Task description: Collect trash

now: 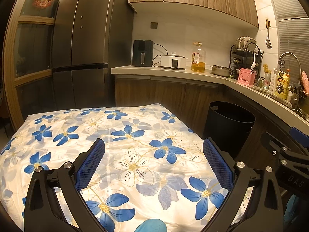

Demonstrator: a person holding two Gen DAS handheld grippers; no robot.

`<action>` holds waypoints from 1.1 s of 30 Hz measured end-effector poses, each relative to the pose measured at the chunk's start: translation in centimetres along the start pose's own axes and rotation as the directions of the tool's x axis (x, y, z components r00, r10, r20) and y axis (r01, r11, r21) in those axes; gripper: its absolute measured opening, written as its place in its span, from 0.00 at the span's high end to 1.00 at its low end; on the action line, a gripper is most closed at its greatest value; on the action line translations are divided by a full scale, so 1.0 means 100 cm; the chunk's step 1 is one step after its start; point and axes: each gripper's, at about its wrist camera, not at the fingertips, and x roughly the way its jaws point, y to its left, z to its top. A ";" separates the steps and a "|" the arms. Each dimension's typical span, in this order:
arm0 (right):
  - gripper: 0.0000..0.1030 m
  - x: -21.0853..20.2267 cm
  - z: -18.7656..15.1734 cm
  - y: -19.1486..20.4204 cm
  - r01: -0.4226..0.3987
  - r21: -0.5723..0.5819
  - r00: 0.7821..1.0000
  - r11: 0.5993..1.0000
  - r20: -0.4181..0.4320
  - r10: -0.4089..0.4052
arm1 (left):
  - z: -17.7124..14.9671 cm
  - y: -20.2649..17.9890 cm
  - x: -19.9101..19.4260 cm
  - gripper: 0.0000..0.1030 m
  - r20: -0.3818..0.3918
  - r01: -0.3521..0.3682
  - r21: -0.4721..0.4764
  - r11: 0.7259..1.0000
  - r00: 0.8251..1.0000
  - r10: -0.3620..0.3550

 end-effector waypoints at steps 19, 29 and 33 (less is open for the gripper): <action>0.05 0.003 -0.001 0.001 -0.004 0.000 1.000 1.000 -0.003 0.004 | -0.001 0.002 0.004 0.06 -0.007 -0.008 -0.002 1.000 1.000 0.008; 0.05 0.003 -0.001 0.000 -0.004 -0.001 1.000 1.000 -0.002 0.004 | -0.001 0.002 0.003 0.06 -0.006 -0.007 -0.002 1.000 1.000 0.007; 0.05 0.003 -0.001 0.000 -0.005 0.000 1.000 1.000 -0.002 0.005 | -0.001 0.002 0.003 0.06 -0.005 -0.009 -0.003 1.000 1.000 0.009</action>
